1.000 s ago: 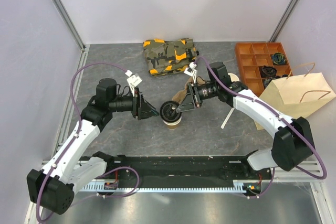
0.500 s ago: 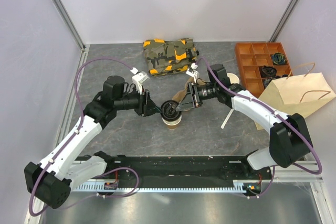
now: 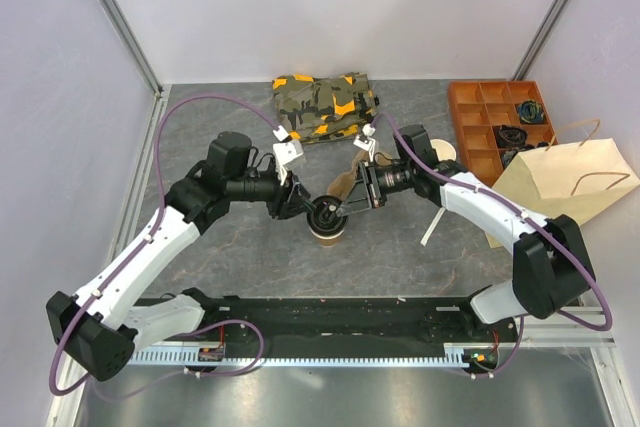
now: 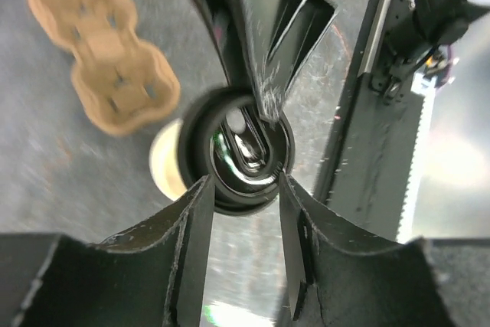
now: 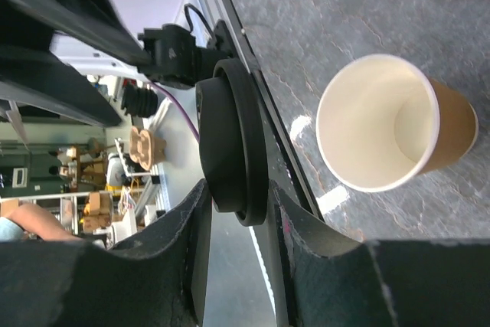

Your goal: Pack the takeout coffee

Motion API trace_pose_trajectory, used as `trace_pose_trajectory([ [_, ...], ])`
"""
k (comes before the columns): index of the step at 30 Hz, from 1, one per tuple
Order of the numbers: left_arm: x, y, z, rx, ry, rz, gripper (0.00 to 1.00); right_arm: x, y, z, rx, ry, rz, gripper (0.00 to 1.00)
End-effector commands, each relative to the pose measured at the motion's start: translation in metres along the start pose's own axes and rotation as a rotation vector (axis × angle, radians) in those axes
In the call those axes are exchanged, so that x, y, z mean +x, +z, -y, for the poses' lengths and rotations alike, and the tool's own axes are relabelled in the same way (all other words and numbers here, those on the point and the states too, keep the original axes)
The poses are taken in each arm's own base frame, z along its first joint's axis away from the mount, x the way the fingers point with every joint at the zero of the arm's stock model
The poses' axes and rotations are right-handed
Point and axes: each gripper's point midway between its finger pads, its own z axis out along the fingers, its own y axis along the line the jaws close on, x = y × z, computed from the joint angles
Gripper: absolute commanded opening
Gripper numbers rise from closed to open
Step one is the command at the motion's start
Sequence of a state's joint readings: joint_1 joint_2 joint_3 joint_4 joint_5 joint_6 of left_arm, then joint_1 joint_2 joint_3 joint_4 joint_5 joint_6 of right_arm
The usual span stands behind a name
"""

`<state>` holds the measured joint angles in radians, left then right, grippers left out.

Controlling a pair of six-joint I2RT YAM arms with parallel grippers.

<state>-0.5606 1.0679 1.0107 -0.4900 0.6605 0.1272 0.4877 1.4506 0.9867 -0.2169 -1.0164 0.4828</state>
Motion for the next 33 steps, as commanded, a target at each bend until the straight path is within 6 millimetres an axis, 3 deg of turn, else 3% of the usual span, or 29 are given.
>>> trace_pose_trajectory([
  [1,-0.027,-0.003,0.011,0.134,0.358,0.033,0.45,0.003,-0.002,-0.004,-0.021,-0.062,-0.047,0.0],
  [2,-0.02,-0.004,0.016,0.167,0.375,0.004,0.45,0.007,-0.002,-0.002,-0.023,-0.043,-0.067,0.0],
  [6,-0.021,-0.006,0.022,0.222,0.633,0.0,0.43,0.01,-0.002,-0.006,-0.039,-0.063,-0.091,0.0],
  [11,-0.021,0.003,0.036,0.274,0.81,0.012,0.41,0.016,0.003,-0.019,-0.084,-0.084,-0.13,0.0],
  [24,-0.002,0.029,0.048,0.315,0.812,-0.053,0.39,0.018,0.008,-0.036,-0.104,-0.123,-0.15,0.0],
  [33,0.005,0.038,0.039,0.278,0.815,-0.105,0.37,0.019,0.01,-0.042,-0.116,-0.14,-0.158,0.0],
])
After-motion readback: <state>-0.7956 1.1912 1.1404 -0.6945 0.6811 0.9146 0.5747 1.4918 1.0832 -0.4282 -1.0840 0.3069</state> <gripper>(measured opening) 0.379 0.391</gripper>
